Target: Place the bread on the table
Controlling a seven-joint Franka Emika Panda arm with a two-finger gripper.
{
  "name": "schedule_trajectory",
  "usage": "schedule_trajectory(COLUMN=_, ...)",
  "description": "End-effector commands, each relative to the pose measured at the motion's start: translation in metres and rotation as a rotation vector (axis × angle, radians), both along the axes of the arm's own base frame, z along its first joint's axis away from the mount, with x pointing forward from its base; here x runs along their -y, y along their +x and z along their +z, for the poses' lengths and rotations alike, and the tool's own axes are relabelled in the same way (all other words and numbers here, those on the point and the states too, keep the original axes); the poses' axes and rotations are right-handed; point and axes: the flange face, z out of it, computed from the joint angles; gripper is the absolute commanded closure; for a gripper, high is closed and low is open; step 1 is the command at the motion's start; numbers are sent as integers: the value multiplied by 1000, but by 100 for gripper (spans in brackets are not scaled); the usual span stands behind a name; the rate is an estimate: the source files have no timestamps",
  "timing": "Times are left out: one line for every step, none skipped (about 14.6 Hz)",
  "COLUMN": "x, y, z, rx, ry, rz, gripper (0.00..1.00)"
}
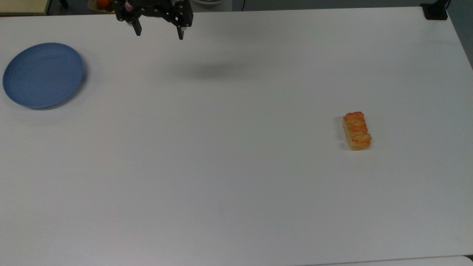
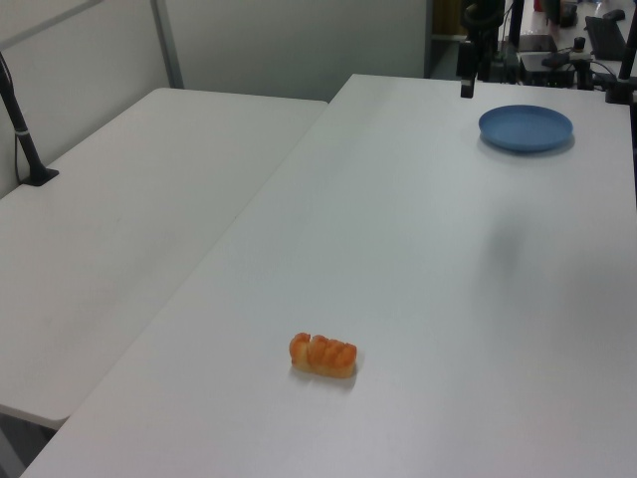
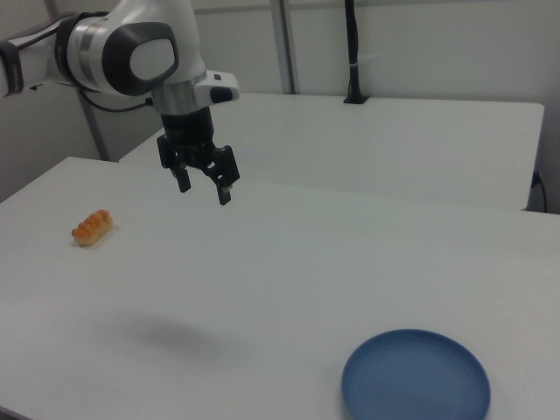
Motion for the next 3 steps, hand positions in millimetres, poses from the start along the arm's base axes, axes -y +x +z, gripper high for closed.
schedule_trajectory(x=4, y=-12, z=6, rx=10, ry=5, rz=-7, gripper=0)
schedule_trajectory(x=4, y=-12, z=6, rx=9, ry=3, rz=-25, gripper=0)
schedule_trajectory(x=6, y=-13, z=6, rx=5, ry=5, rz=-32, gripper=0)
